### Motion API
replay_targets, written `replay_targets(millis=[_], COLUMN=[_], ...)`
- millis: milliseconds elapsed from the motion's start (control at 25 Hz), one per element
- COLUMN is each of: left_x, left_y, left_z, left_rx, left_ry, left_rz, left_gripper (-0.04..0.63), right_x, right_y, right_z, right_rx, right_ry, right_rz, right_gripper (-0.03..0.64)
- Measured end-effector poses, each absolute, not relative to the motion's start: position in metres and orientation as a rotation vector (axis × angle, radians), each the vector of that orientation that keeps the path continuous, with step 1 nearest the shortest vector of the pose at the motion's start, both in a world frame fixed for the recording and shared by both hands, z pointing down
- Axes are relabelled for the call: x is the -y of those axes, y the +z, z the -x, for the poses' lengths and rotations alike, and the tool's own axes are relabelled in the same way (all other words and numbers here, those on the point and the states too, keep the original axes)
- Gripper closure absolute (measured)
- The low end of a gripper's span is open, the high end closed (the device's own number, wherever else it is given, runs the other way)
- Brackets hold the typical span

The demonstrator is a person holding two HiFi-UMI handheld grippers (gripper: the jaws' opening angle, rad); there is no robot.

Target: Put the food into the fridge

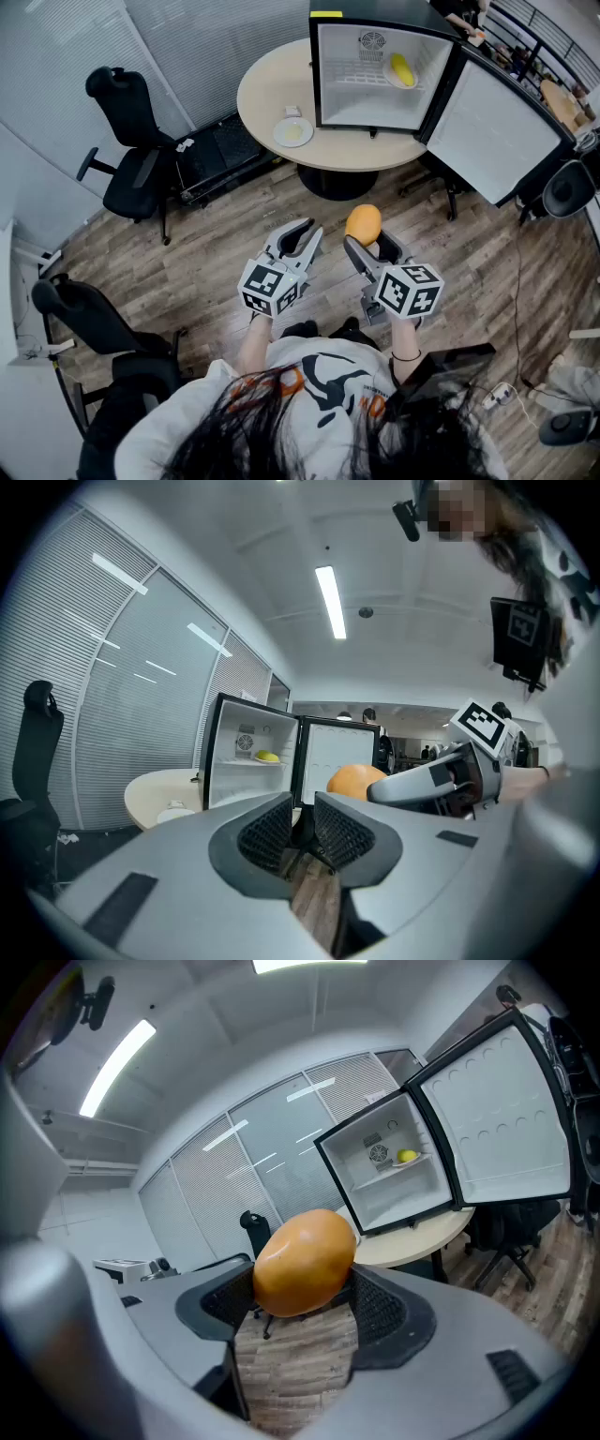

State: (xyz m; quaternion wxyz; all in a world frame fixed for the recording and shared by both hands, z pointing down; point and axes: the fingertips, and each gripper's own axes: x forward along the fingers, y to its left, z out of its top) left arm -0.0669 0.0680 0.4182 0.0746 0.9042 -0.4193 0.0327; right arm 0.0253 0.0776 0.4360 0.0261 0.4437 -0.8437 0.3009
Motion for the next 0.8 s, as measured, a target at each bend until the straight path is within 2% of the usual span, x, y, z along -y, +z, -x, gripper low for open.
replay_targets(millis=[800], left_x=[-0.052], left_y=[0.427], left_z=[0.017], left_rx=[1.283], left_ry=[0.117], left_rz=[-2.686], left_gripper=[0.518], right_x=[-0.061], right_y=[0.446], right_z=[-0.077], right_rx=[2.605], right_ry=[0.968], right_rz=[-1.353], right_gripper=[0.290])
